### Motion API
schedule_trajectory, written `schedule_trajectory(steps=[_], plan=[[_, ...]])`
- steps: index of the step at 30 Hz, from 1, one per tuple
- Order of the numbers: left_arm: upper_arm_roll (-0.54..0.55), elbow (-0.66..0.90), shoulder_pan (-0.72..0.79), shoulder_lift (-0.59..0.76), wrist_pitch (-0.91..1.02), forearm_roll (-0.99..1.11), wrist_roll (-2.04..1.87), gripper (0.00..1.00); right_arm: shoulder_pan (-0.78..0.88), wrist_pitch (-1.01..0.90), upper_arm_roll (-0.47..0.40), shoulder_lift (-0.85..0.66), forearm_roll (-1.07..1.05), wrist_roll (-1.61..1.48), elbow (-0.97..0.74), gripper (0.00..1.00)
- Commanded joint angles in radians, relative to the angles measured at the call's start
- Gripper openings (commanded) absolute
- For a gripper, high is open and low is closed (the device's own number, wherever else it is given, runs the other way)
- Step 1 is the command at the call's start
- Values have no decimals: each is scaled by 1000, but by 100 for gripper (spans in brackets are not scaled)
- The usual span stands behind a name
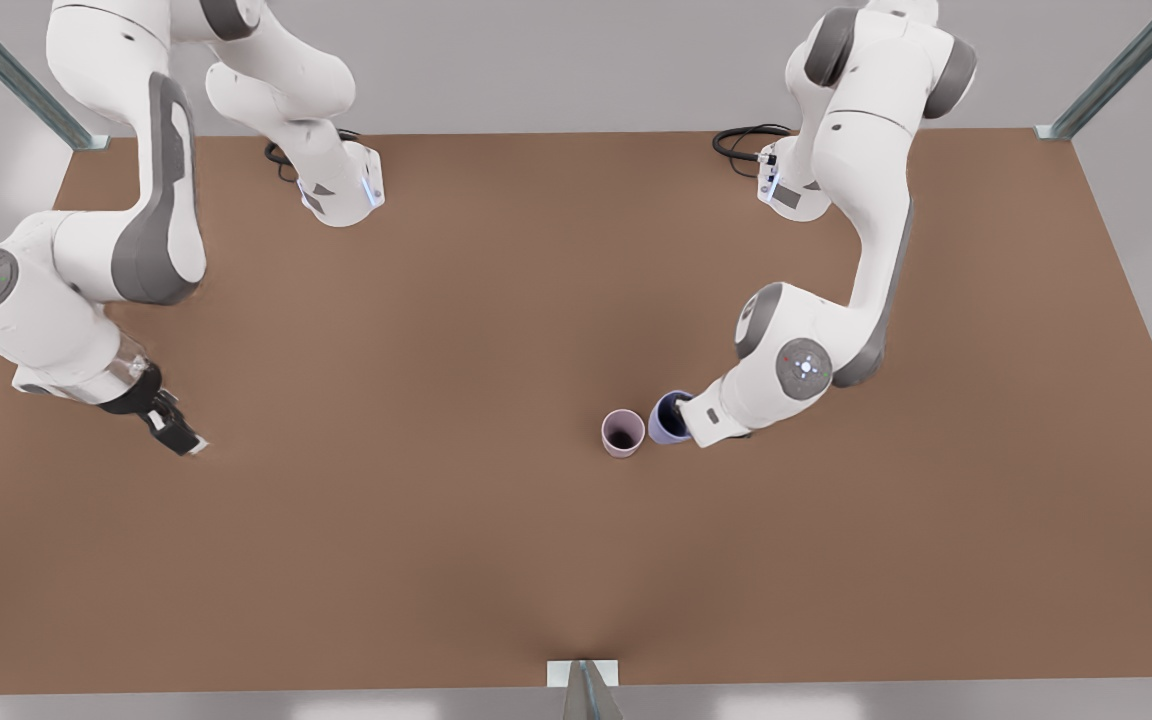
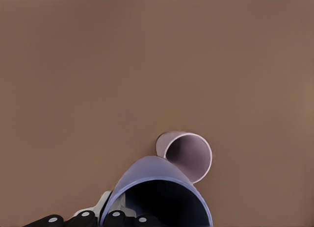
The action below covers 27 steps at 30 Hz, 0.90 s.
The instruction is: Stack the cups, with the pink cup at the bottom and the purple cup at the top
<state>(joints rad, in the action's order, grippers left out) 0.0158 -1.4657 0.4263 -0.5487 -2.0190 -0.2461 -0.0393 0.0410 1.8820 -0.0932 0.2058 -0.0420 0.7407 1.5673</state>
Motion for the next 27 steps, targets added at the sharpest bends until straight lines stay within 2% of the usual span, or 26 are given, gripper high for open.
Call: schedule_trajectory(steps=[1,3,4,5,8,10,18,19,20,27], plan=[[3,62,20,-37,17,-24,-564,21,8,-184,3,4,40,-779,-50,100],[3,80,37,-53,16,-24,-588,21,-6,-228,-5,-5,40,-837,-66,100],[1,80,52,-54,16,-24,-600,21,-9,-172,-8,0,50,-842,-84,100],[3,77,57,-56,20,-25,-603,21,-27,-181,-10,24,34,-839,-154,100],[3,70,60,-62,33,-25,-603,21,-10,-236,13,14,37,-836,-191,100],[3,70,63,-72,33,-25,-602,21,-10,-359,24,15,34,-837,-242,100],[3,68,69,-108,33,-24,-600,21,-20,-365,13,-2,42,-834,-265,100],[3,70,69,-108,33,-22,-577,71,-13,-365,15,3,47,-833,-270,100],[3,70,69,-111,33,-18,-576,100,-12,-365,16,6,47,-831,-270,100],[3,70,69,-112,31,-15,-576,100,-21,-373,15,9,50,-831,-270,100]])
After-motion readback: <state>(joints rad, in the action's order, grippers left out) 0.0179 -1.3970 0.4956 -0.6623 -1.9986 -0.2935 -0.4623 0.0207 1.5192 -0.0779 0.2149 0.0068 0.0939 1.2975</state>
